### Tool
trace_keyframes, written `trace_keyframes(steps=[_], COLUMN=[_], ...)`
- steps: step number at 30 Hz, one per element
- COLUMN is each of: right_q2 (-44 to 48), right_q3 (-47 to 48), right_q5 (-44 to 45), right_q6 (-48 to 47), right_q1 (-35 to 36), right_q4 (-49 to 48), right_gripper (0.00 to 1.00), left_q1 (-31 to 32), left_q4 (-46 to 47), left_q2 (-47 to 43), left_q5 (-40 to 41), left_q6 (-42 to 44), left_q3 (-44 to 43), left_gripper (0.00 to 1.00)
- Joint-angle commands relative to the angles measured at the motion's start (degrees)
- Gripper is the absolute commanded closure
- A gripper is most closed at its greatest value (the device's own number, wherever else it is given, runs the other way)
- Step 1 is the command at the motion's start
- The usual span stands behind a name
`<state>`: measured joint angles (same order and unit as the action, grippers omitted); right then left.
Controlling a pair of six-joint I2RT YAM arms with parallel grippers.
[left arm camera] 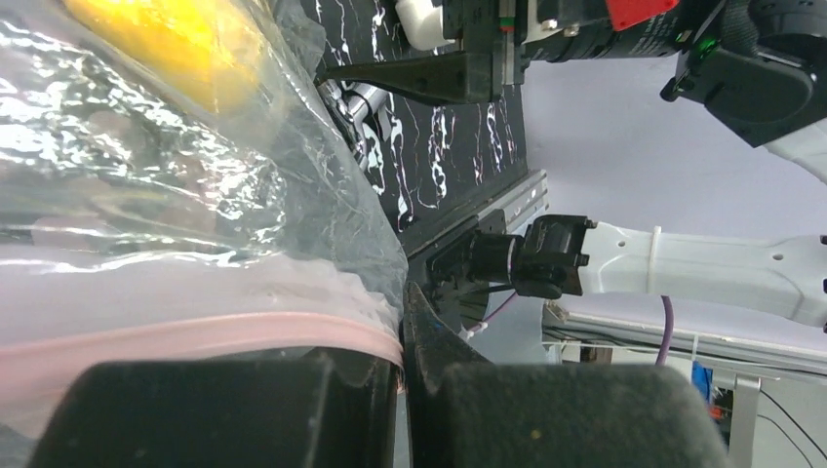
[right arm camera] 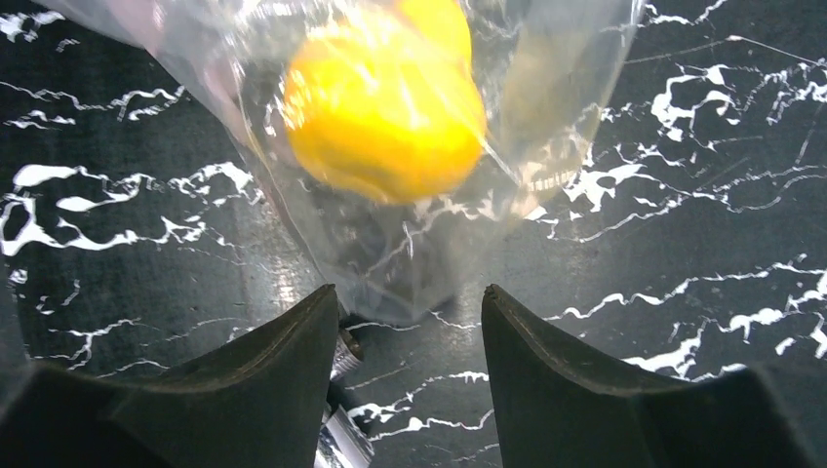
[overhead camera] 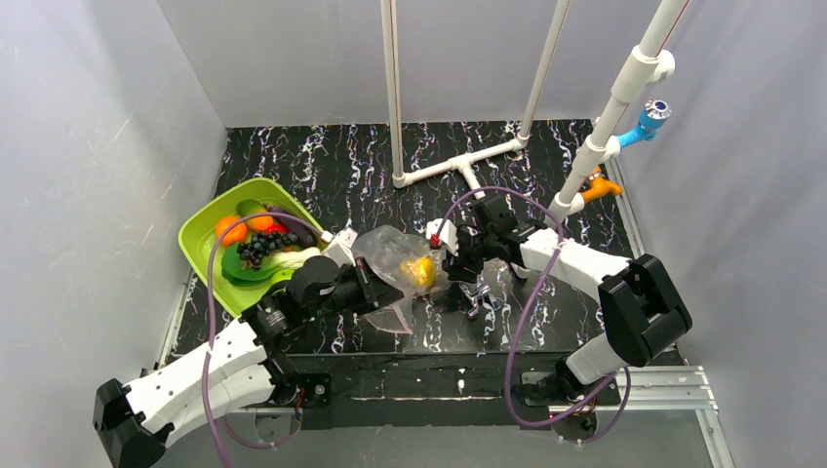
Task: Open the zip-top bag and remove the fake food
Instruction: Adjust the zipper food storage bag at the center of the board.
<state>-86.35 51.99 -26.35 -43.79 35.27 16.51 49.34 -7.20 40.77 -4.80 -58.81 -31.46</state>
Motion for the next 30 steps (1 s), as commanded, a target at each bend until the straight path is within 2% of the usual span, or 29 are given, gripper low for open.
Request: trace_keyframes(steps=[1,4,10,13,19,23,26,30], right_q2=[0.3,-1.2,-5.8,-6.5,-9.2,-11.6,-13.6,-15.4], right_q3=[2.6,3.4,6.7,7.2,10.0,12.2,13.8,15.3], right_q5=[-5.1,-6.3,-1.0,-1.6,-0.4,-0.7,-1.3,-0.8], right_q6=[3.5,4.4,5.6,5.7,7.4,10.1,11.8,13.2], right_q1=[0.0,0.8,1.9,1.9,2.5,3.3,3.9,4.1], right_q4=[0.4,1.2,3.6,4.9,7.8,9.1,9.9,10.9], right_gripper=[0.37,0.37,0.39,0.39,0.32,0.31,0.35,0.56], left_q1=[0.1,0.1,0.0,-0.2,-0.5,-0.6,-0.6,-0.6], left_q4=[2.8,2.1,0.1,-0.3,-0.8,-0.9,-0.7,0.0], left_q2=[1.5,1.4,-0.3,-1.2,-2.2,-3.0,-3.3,-3.5], left_q5=[-4.5,-4.4,-3.4,-3.0,-3.5,-3.7,-3.9,-4.3], left_q6=[-1.1,-0.6,-0.2,-0.1,0.1,0.0,-0.3,-0.8], left_q3=[1.2,0.6,0.4,1.0,1.8,2.6,3.5,4.5], left_gripper=[1.0,1.0,1.0,1.0,1.0,1.0,1.0,1.0])
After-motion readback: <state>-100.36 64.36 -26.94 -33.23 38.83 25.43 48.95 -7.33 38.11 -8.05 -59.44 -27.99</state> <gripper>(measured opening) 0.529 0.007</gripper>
